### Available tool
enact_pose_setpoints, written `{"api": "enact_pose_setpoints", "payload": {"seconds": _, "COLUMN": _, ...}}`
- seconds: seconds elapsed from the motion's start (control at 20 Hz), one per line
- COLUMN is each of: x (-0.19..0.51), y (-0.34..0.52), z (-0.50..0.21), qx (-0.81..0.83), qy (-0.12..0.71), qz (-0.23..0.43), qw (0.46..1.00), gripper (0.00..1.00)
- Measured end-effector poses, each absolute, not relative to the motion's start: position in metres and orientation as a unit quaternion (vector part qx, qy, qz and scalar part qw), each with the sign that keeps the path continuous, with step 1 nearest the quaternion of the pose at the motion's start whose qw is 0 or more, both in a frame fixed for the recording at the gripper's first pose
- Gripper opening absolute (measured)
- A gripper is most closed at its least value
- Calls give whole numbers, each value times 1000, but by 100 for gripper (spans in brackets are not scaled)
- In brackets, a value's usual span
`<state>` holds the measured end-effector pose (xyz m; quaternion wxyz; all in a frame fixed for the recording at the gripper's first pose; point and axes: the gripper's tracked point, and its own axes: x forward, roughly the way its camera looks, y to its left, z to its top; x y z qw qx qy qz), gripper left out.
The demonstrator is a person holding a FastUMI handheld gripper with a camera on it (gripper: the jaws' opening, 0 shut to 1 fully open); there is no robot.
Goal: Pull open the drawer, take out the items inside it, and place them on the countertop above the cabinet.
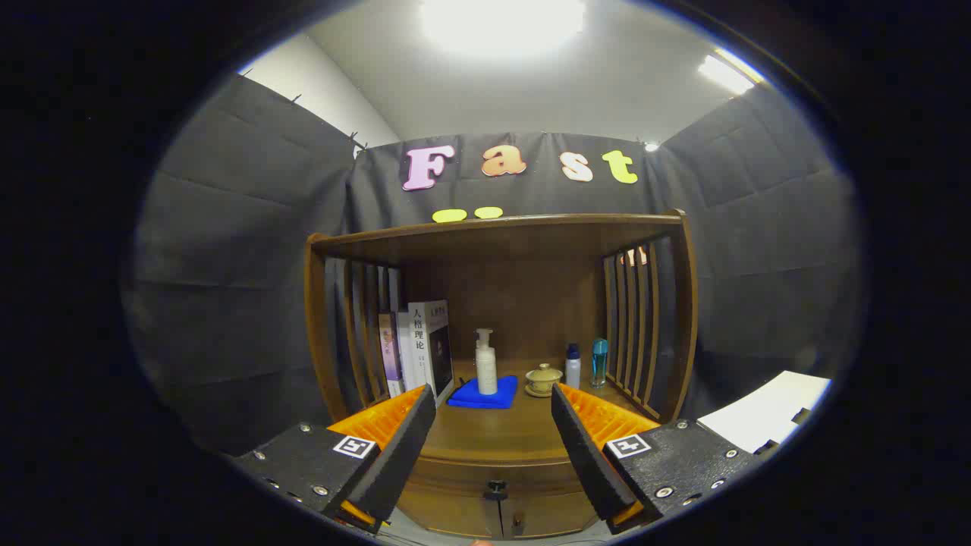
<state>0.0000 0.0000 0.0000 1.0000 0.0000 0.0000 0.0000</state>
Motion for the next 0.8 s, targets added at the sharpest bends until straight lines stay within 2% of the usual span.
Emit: {"api": "enact_pose_setpoints", "payload": {"seconds": 0.8, "x": 14, "y": -1, "z": -26, "qx": 33, "qy": 32, "qz": 15, "qw": 999, "gripper": 94}}
